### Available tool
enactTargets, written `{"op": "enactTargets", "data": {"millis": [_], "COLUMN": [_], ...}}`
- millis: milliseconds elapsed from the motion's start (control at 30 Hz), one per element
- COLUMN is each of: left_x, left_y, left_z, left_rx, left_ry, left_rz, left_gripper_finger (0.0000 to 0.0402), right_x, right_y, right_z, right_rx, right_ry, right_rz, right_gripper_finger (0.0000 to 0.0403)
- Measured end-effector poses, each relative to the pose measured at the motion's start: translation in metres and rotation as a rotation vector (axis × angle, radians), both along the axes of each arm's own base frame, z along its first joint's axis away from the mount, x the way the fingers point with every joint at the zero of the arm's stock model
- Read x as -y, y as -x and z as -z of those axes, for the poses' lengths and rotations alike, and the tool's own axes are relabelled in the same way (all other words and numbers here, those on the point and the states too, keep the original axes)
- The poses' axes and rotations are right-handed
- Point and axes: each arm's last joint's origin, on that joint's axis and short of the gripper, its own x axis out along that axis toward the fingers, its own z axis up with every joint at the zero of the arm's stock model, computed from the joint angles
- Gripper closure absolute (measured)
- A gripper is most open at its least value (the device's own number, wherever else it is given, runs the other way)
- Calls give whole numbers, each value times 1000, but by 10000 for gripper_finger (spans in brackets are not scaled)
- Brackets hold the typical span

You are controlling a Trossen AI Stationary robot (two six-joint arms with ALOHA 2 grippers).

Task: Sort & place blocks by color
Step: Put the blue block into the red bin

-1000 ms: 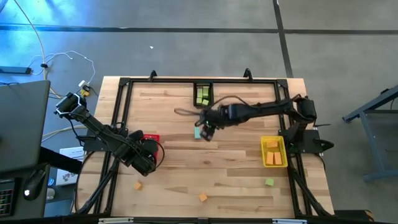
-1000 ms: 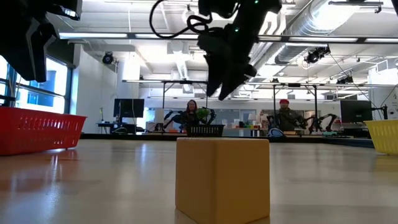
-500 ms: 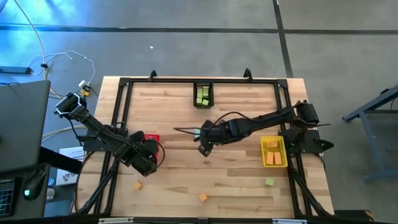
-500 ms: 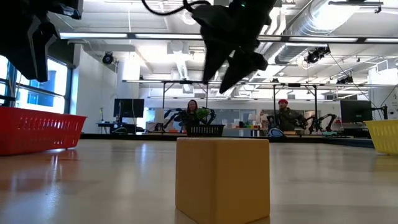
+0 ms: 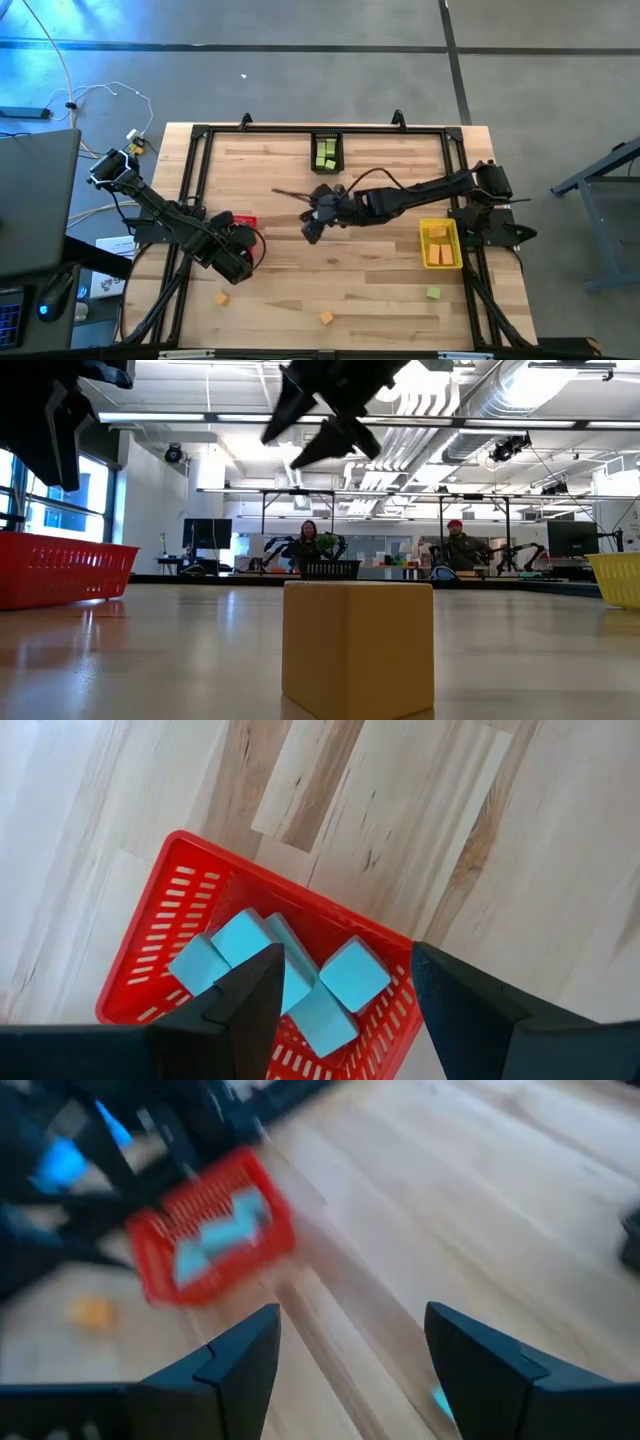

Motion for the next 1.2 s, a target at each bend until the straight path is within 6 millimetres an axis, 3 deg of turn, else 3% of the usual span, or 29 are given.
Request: {"op": "enactTargets", "data": {"millis": [133, 467, 667, 967, 1200], "left_x": [0, 0, 0, 0, 0], "left_y": [0, 0, 0, 0, 0], "left_z": [0, 0, 0, 0, 0], "left_rx": [0, 0, 0, -1, -1], "left_ry": [0, 0, 0, -6, -5], "left_rz": [0, 0, 1, 9, 7], "left_gripper_finger": [197, 197, 198, 199, 199], "right_x": [16, 56, 59, 62, 54], "right_y": [-7, -8, -6, -3, 1], "right_z": [-7, -6, -7, -40, -19], "right_rx": [87, 90, 58, -36, -163], "right_ry": [-48, -90, -86, -13, -73], "right_rz": [1, 73, 81, 157, 265], "right_gripper_finger": [170, 170, 170, 170, 170]}}
